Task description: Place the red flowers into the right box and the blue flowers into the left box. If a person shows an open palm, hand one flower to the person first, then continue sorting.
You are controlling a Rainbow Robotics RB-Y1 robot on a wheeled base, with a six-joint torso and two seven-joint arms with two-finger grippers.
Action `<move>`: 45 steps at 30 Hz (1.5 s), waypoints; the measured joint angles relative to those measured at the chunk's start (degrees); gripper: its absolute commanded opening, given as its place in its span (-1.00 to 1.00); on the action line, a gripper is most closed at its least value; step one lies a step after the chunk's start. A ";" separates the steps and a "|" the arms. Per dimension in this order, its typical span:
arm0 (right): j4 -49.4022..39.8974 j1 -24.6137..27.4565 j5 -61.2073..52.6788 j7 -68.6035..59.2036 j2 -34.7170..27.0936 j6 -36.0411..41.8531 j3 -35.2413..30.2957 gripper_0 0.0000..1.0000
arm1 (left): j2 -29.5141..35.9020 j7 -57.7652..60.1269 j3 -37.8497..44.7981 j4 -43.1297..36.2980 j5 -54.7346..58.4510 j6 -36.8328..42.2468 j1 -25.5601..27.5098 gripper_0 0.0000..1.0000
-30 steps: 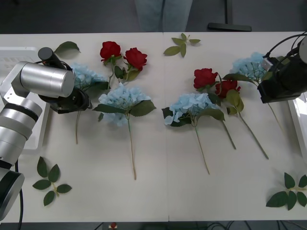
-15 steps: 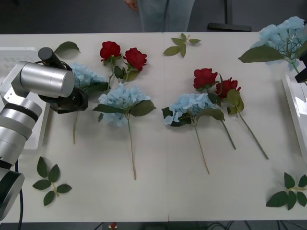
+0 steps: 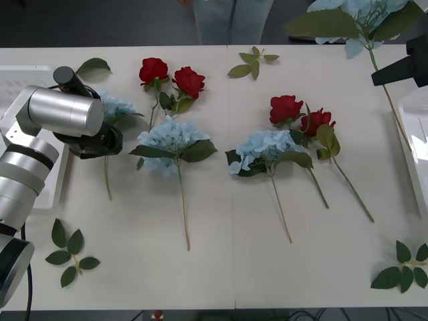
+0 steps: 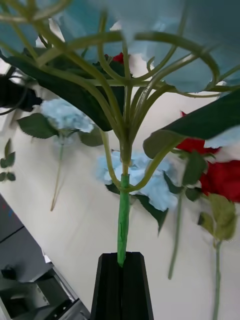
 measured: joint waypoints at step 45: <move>-25.32 -0.73 -0.92 6.15 10.85 -67.77 31.11 -1.00 | 24.79 -14.54 6.84 -6.67 5.07 14.66 1.89 -1.00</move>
